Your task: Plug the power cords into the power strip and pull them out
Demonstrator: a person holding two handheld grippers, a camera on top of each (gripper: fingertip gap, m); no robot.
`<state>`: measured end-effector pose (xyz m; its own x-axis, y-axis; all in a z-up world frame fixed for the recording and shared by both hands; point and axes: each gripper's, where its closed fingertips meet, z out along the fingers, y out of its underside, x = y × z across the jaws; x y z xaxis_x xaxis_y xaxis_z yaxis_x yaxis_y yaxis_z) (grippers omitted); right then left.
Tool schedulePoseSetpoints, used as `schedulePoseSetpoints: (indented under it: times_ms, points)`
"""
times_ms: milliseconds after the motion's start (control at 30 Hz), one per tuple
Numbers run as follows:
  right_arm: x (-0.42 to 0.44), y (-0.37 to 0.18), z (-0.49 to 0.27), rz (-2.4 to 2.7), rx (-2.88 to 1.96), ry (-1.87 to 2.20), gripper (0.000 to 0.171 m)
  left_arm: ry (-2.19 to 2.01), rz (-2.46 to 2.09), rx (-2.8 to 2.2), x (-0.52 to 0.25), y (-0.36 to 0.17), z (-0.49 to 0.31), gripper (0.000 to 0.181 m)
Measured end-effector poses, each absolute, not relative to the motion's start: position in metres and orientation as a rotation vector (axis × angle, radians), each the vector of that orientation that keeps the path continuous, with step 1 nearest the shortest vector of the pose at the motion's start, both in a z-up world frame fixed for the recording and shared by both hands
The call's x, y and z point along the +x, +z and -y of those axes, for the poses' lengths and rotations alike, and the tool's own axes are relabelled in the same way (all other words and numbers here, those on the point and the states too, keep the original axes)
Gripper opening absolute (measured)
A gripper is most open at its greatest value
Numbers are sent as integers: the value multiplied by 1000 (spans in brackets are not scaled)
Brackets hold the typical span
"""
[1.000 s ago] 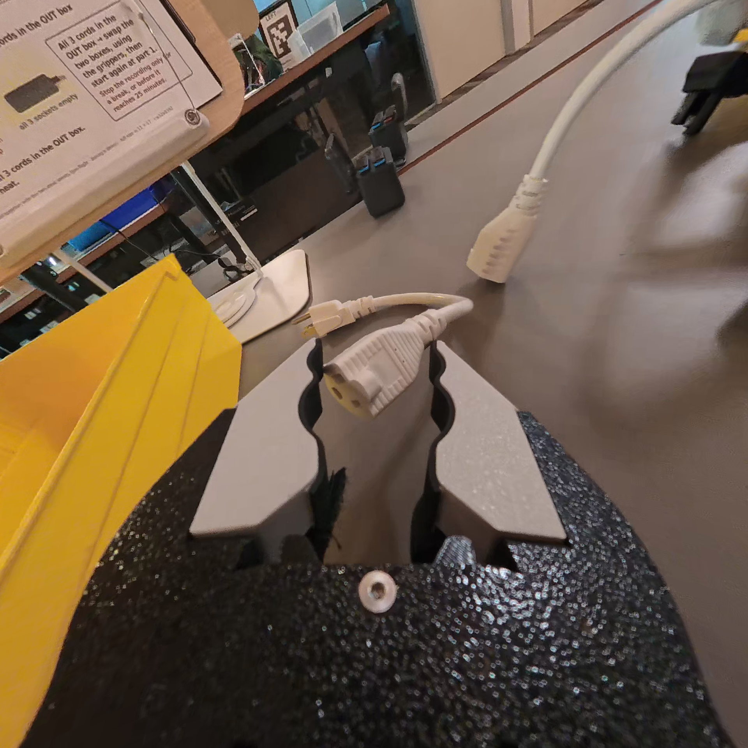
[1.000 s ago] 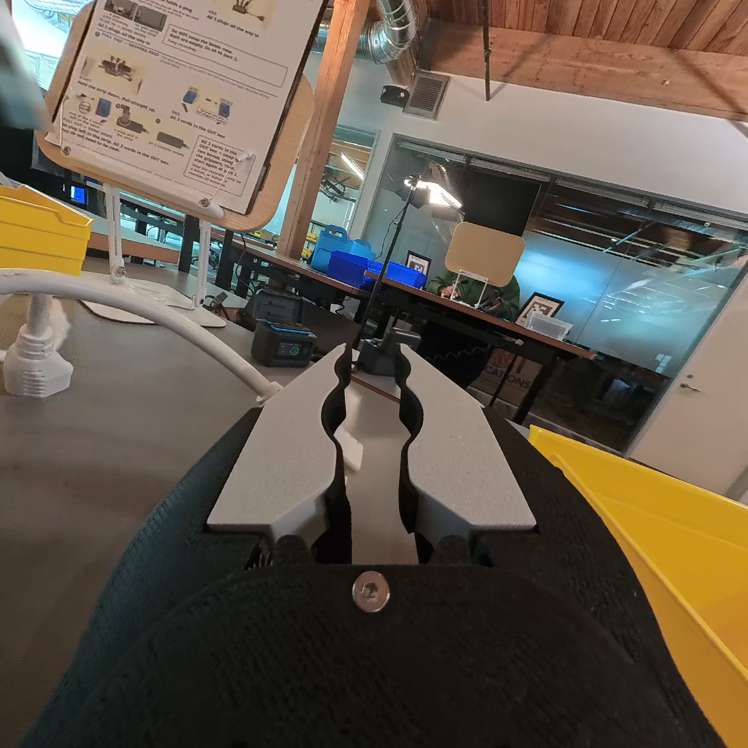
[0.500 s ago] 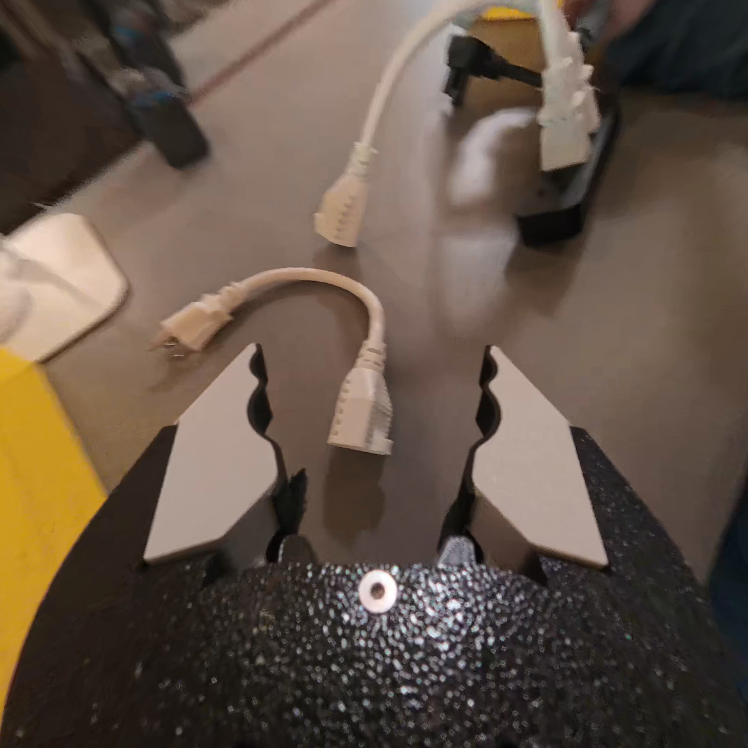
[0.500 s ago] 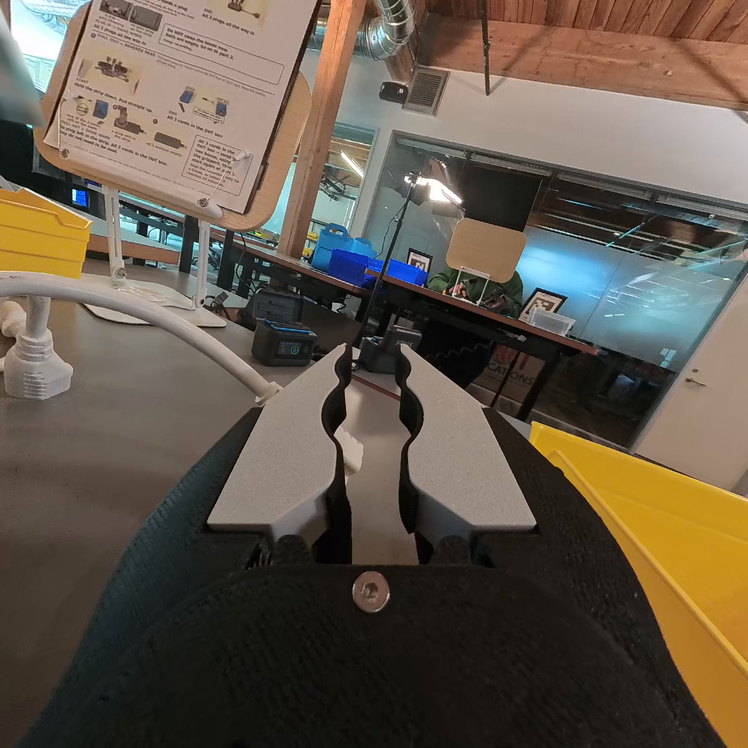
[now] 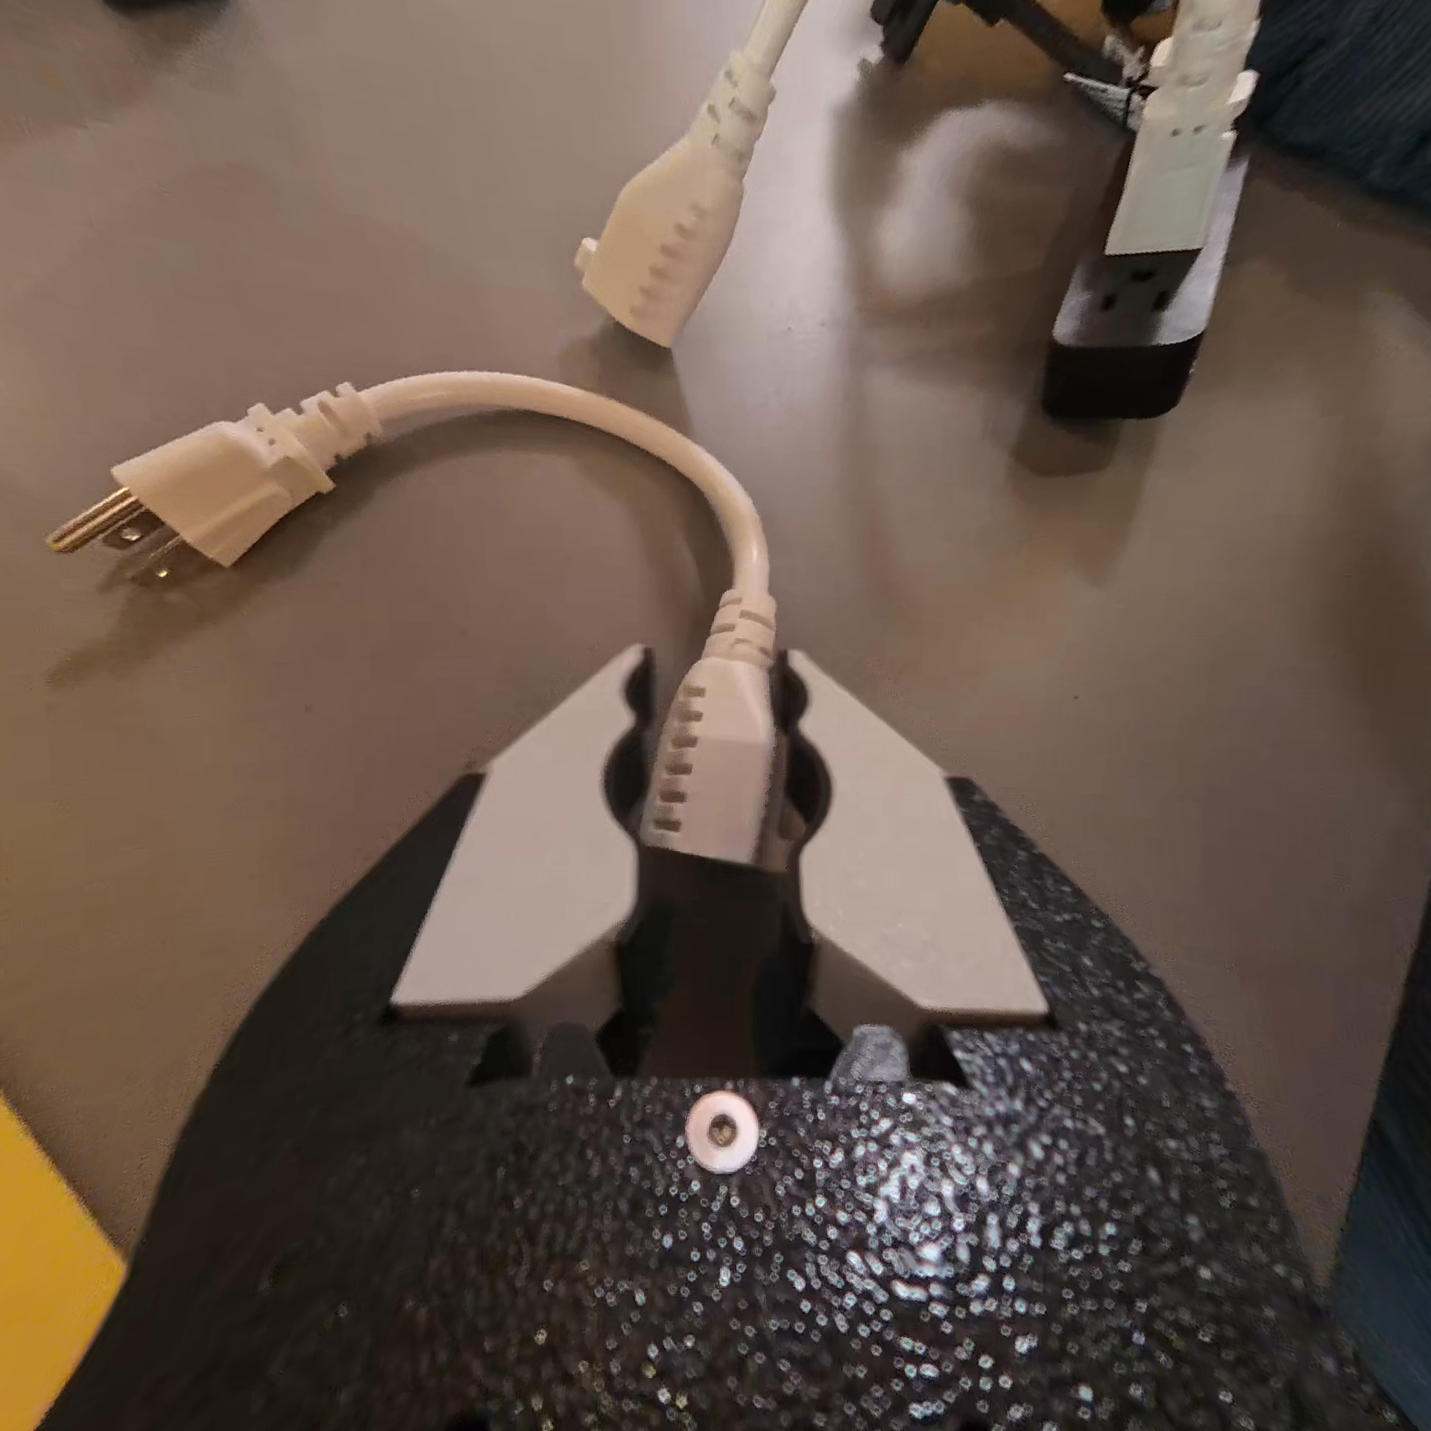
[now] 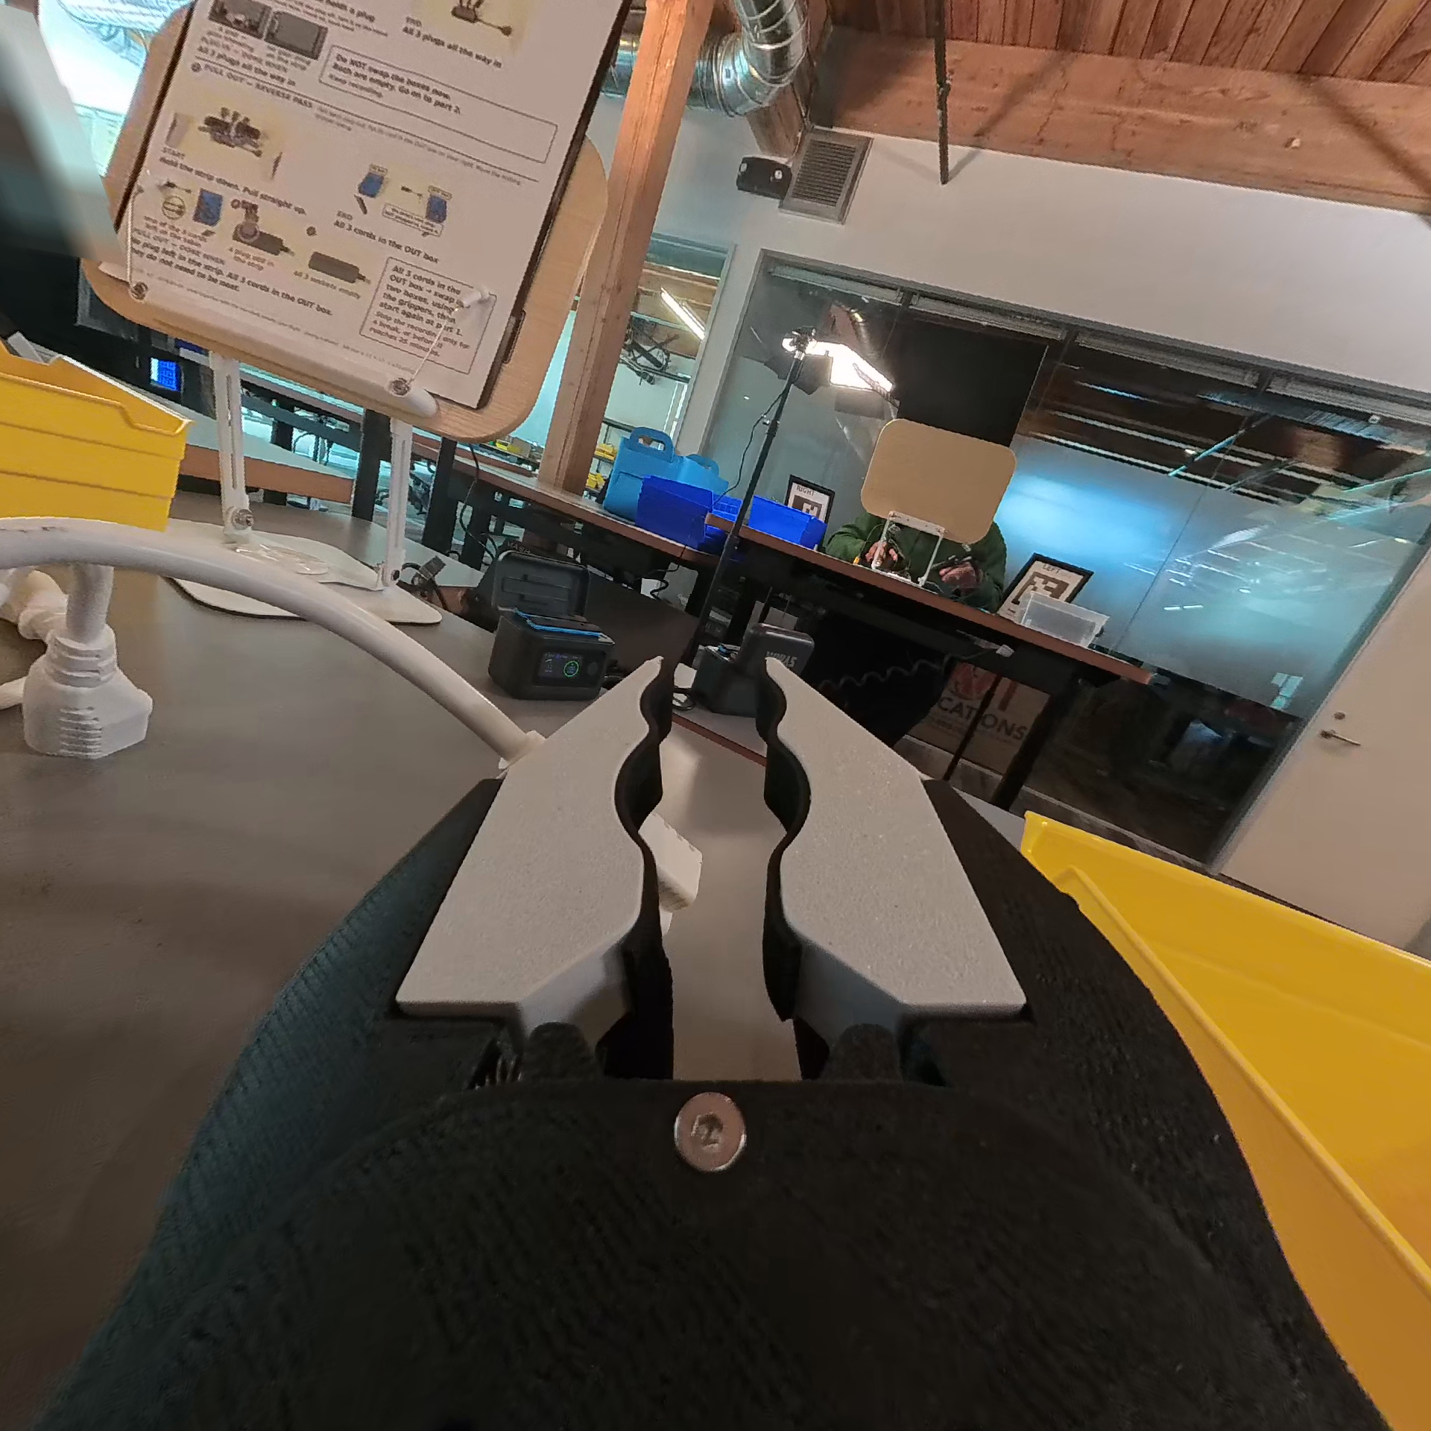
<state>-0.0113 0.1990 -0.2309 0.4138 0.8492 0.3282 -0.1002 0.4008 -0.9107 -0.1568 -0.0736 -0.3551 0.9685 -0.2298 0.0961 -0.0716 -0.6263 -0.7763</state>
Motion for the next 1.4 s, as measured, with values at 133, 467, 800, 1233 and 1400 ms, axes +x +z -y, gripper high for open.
schedulePoseSetpoints:
  times_ms: [133,467,800,1233,1400]
  points:
    - [-11,-231,-199,946,-966,731,18,-202,-220,-2227,-158,-355,74,25]
    - [-11,-231,-200,945,-970,732,18,54,-272,-2008,-161,-308,67,22]
    - [-11,-231,-200,943,-971,732,18,194,-257,-1721,-153,-232,68,21]
    - [-13,-232,-199,959,-960,722,18,317,-208,-1386,-134,-151,82,21]
    - [-8,-231,-206,941,-965,674,18,249,-176,-1299,-133,-138,84,21]
